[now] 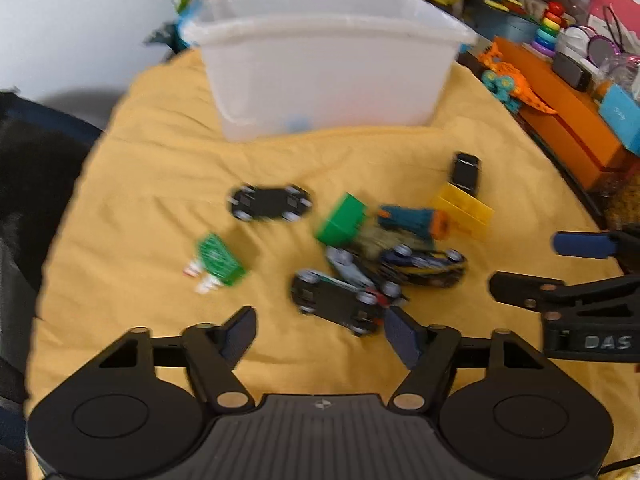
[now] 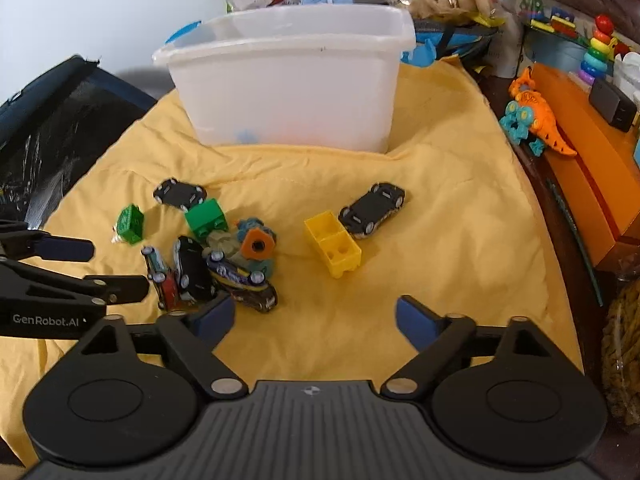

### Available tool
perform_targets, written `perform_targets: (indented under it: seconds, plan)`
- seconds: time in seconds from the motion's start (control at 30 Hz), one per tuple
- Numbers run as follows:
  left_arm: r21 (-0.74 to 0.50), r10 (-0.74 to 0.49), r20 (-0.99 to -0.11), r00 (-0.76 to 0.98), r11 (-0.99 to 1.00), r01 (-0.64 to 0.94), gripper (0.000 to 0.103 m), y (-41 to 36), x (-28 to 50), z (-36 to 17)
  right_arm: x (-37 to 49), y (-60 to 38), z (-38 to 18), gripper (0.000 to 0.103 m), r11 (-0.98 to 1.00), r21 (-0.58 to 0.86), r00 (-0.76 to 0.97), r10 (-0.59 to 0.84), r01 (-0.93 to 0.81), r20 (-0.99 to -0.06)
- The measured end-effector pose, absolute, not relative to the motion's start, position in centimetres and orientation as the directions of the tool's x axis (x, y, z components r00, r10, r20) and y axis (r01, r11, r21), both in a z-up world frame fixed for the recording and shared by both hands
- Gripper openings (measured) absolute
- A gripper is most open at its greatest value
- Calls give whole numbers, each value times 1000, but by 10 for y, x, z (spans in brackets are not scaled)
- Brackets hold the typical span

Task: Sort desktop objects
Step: 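Move both open tools back over the toy pile, then grasp the red-green race car with the left tool while the right tool grasps a dark blue car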

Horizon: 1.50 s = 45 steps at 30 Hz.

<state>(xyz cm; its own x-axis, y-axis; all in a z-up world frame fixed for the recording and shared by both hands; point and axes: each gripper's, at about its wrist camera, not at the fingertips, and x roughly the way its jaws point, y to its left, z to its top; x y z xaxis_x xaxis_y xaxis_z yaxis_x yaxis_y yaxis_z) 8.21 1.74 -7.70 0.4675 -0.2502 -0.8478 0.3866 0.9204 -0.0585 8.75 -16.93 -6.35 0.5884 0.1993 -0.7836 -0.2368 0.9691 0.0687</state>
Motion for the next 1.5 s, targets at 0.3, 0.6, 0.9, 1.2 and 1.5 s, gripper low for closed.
perform_targets:
  seconds: [0.3, 0.6, 0.9, 1.2, 1.5]
  plan:
    - [-131, -289, -875, 389, 914, 384, 39, -4, 99, -100, 89, -174, -70, 69, 961, 96, 562, 232, -261, -794]
    - [-96, -244, -885, 396, 929, 357, 32, 44, 96, -101, 100, -144, -79, 58, 900, 114, 488, 330, -420, -808]
    - [-84, -232, -883, 407, 933, 349, 45, 38, 108, -102, 119, -117, -94, 58, 880, 84, 441, 315, -468, -841]
    - [-49, -216, -880, 423, 928, 370, 12, 32, 114, -99, 103, -125, -89, 39, 898, 64, 449, 278, -435, -849]
    - [-60, -231, -874, 427, 924, 376, 31, 43, 96, -83, 86, -129, -72, 23, 899, 27, 480, 258, -437, -839]
